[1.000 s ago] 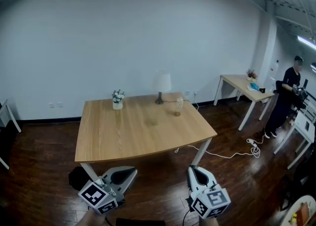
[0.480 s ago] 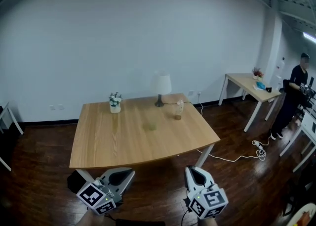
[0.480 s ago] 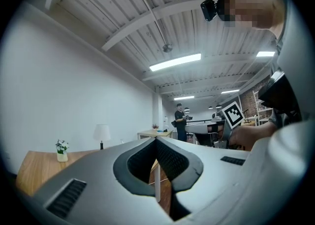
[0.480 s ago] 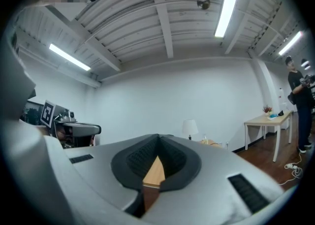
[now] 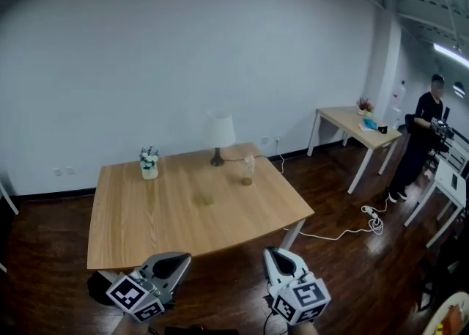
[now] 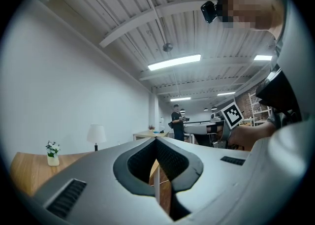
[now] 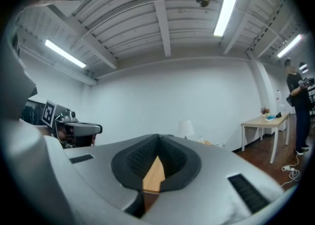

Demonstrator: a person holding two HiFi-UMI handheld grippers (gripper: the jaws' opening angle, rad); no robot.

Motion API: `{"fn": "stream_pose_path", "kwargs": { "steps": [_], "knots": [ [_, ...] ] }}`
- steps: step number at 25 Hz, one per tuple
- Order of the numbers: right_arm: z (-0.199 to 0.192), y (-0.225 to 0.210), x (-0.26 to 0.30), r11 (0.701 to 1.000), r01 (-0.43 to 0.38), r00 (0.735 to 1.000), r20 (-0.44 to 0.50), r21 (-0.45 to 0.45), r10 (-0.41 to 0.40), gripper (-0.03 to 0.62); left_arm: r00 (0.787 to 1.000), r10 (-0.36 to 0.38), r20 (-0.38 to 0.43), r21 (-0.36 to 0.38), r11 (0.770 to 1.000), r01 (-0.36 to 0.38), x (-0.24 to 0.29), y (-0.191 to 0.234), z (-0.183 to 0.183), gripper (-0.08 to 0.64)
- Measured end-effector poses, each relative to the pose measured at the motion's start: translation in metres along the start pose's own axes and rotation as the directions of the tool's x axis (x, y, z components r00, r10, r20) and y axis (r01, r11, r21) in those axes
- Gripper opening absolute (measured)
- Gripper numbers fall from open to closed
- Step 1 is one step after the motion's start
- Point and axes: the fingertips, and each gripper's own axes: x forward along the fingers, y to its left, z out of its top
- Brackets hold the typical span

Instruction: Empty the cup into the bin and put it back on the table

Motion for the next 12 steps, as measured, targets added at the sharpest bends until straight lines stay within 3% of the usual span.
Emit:
{"fn": "stream_pose_path", "kwargs": {
  "steps": [12],
  "knots": [
    [0.010,-0.017,0.066,0.998,0.070,0.997,0.011,0.008,-0.070,0.002,0.996,-0.084,0.002,0.000,0.996,0.084,0.039,0.071,-0.001,-0.009]
  ]
}}
